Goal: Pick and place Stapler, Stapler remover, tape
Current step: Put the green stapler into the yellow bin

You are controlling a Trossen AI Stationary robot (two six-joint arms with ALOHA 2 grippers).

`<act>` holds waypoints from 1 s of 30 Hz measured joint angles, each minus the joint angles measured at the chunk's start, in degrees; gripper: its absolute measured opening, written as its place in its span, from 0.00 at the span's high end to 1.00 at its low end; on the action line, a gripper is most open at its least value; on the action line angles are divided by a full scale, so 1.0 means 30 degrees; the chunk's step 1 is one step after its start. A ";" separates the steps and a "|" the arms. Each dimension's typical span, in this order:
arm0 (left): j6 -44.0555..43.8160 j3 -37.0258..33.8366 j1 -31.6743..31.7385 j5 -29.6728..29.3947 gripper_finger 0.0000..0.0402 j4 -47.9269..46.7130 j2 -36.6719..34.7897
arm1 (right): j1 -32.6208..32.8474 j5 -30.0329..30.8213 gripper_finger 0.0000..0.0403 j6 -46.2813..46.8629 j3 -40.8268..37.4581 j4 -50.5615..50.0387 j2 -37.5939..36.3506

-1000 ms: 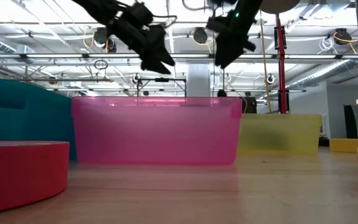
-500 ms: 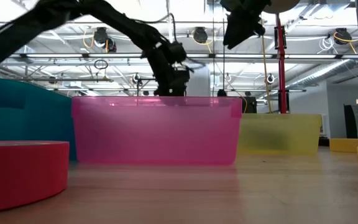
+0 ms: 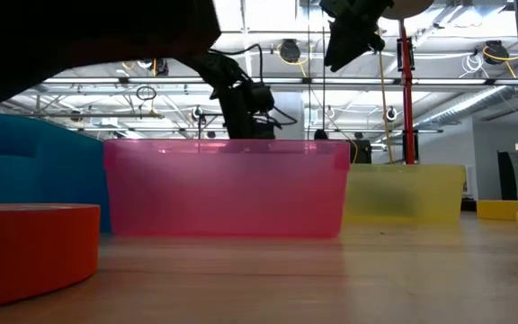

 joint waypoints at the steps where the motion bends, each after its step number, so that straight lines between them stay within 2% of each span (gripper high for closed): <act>1: -0.0001 0.0000 0.0022 0.0010 0.19 0.0054 0.0080 | 0.0000 0.0000 0.69 0.0010 0.0000 0.0000 0.0000; 19: 0.1687 -0.0007 -0.0433 0.0496 0.19 -0.0486 0.1472 | 0.0033 -0.0499 0.69 0.0784 0.0000 0.0044 0.0000; 30: 0.2882 -0.0015 -0.0411 0.0787 0.19 0.0075 0.1422 | 0.0102 -0.0505 0.69 0.1362 0.0000 0.0209 0.0000</act>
